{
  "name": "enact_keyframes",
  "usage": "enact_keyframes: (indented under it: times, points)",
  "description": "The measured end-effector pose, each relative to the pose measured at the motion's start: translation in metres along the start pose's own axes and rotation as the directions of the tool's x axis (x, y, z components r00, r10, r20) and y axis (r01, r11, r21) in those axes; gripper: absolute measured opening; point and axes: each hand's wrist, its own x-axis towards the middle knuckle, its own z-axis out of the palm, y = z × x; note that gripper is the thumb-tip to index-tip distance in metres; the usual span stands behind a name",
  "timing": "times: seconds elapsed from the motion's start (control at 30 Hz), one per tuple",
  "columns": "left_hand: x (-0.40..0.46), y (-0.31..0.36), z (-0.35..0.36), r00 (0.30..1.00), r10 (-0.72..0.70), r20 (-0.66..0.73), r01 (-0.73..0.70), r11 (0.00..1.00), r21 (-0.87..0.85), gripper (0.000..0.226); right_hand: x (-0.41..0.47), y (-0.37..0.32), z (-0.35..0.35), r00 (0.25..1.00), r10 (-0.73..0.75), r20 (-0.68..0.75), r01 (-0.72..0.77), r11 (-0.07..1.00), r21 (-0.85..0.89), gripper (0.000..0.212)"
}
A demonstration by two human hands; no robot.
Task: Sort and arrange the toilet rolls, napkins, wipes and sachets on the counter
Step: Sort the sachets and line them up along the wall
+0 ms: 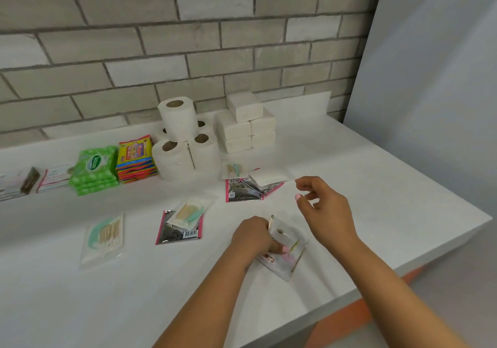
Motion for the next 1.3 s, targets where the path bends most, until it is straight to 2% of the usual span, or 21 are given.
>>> enact_keyframes:
  times: [0.1,0.2,0.37,0.47,0.6,0.73,0.83,1.2,1.27,1.3]
  points:
    - [-0.002,-0.007,-0.008,0.998,0.045,-0.037,-0.052,0.978,-0.202,0.049,0.005,0.000,0.003,1.000,0.017,0.005,-0.018,0.999,0.029,0.026]
    - [-0.003,-0.019,-0.021,0.992,0.060,-0.107,-0.104,0.877,-0.468,0.049,0.011,-0.002,0.013,0.998,0.043,0.037,-0.046,0.996,0.071,0.029]
    - [-0.012,-0.043,-0.056,0.977,0.065,-0.201,-0.183,0.733,-0.655,0.032,0.026,-0.022,0.049,0.972,0.121,0.201,-0.165,0.963,0.215,0.046]
    - [-0.019,-0.063,-0.085,0.967,0.036,-0.253,-0.212,0.667,-0.714,0.028,0.034,-0.041,0.082,0.939,0.123,0.322,-0.233,0.914,0.331,0.051]
    - [-0.028,-0.104,-0.125,0.951,-0.041,-0.307,-0.218,0.616,-0.757,0.033,0.046,-0.079,0.129,0.915,0.070,0.397,-0.242,0.883,0.403,0.043]
    - [-0.041,-0.151,-0.162,0.941,-0.098,-0.324,-0.216,0.565,-0.797,0.029,0.055,-0.123,0.178,0.904,-0.010,0.427,-0.222,0.842,0.491,0.042]
    - [-0.054,-0.188,-0.191,0.954,-0.103,-0.283,-0.186,0.538,-0.822,0.029,0.060,-0.156,0.215,0.906,-0.055,0.421,-0.208,0.806,0.554,0.042]
    - [-0.080,-0.340,-0.302,0.853,-0.360,-0.376,-0.135,0.545,-0.828,0.027,0.058,-0.272,0.363,0.868,-0.355,0.347,0.112,0.821,0.559,0.052]
    - [-0.081,-0.365,-0.320,0.841,-0.384,-0.382,-0.124,0.550,-0.826,0.025,0.061,-0.282,0.390,0.824,-0.450,0.345,0.224,0.817,0.531,0.057]
    - [-0.080,-0.378,-0.327,0.834,-0.395,-0.385,-0.119,0.552,-0.826,0.024,0.062,-0.286,0.404,0.781,-0.528,0.333,0.338,0.806,0.485,0.060]
